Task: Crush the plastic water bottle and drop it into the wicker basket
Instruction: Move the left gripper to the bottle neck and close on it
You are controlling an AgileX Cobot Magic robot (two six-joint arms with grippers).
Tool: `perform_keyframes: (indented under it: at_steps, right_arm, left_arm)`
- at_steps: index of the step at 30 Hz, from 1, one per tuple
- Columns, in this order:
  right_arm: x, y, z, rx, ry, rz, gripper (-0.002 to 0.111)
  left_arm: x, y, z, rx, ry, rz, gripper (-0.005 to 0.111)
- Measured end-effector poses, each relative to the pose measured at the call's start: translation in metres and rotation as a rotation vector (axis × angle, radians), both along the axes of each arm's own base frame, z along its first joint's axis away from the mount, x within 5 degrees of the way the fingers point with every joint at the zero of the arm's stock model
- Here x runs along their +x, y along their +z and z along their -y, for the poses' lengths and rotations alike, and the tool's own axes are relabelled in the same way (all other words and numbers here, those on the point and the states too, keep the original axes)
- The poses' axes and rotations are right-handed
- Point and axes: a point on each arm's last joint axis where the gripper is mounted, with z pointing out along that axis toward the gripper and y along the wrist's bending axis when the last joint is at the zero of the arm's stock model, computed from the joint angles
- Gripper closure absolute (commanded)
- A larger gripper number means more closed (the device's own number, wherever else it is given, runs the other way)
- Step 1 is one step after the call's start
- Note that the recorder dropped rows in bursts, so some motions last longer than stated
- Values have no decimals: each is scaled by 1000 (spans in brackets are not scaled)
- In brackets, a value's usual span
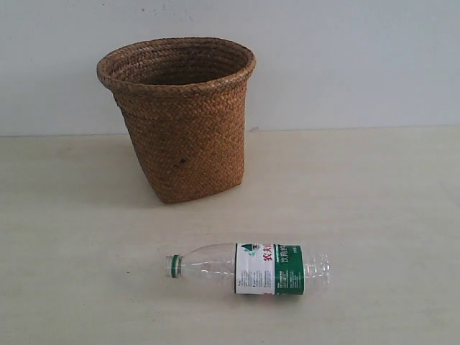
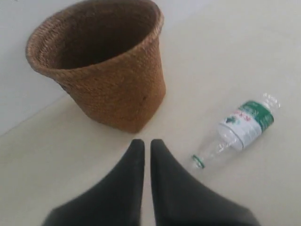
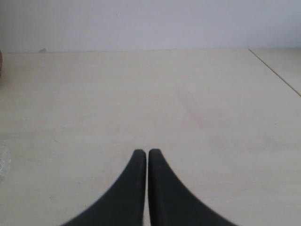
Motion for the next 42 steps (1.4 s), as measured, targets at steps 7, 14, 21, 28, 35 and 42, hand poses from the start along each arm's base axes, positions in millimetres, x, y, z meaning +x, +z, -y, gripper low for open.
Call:
perform_keyframes:
  at_steps: [7,14,21,28,35,42]
  right_arm:
    - [0,0,0,0,0,0,108]
    - [0,0,0,0,0,0,108]
    - [0,0,0,0,0,0,108]
    - [0,0,0,0,0,0,108]
    - [0,0,0,0,0,0,108]
    - [0,0,0,0,0,0,108]
  left_arm:
    - [60,-27,6,171,-237,-241,103]
    - [104,-66,29,199,-376,-411,103]
    - [130,-124,55,310,-484,-591,68]
    - [149,-156,83,444,-472,-507,47]
    - [159,-172,104,577,-485,-391,49]
    - [162,-209,119,735,-583,-421,49]
